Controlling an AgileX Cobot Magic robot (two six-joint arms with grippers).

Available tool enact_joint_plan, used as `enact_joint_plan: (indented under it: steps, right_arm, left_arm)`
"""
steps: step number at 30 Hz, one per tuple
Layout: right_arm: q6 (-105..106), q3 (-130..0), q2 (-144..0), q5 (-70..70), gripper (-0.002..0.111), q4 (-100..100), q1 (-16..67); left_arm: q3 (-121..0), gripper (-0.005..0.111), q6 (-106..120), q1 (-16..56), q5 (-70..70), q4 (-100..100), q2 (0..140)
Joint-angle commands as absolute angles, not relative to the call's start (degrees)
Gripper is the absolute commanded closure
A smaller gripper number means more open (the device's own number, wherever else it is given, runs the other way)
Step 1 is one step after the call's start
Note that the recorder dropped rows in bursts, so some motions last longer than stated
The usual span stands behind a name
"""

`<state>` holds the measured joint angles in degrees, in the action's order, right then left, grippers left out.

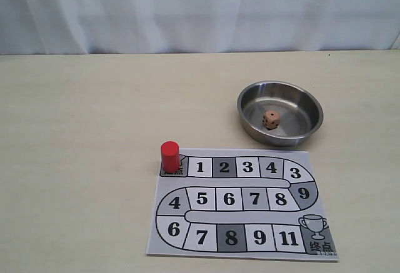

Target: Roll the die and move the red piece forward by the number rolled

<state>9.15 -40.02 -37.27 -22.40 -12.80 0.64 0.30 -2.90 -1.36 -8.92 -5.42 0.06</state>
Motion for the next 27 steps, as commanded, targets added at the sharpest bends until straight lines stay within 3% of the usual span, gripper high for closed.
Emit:
enact_joint_plan:
  steps: [1, 14, 23, 27]
  right_arm:
    - [11.8, -42.9, -45.1, -22.6, 0.064, -12.9, 0.3]
    - [20.6, -55.2, -70.4, -28.0, 0.061, -13.2, 7.6]
    - [20.6, -63.4, -85.5, -29.0, 0.061, -13.0, 8.2]
    - [20.2, -67.8, -91.9, -30.1, 0.05, -13.0, 8.2]
  left_arm:
    - [0.0, 0.107, -3.0, -1.4, -8.1, -5.4, 0.0]
    - [0.0, 0.107, -3.0, -1.4, -8.2, -5.4, 0.0]
    - [0.0, 0.107, -3.0, -1.4, -8.2, -5.4, 0.0]
    - [0.0, 0.107, -3.0, -1.4, -8.2, -5.4, 0.0]
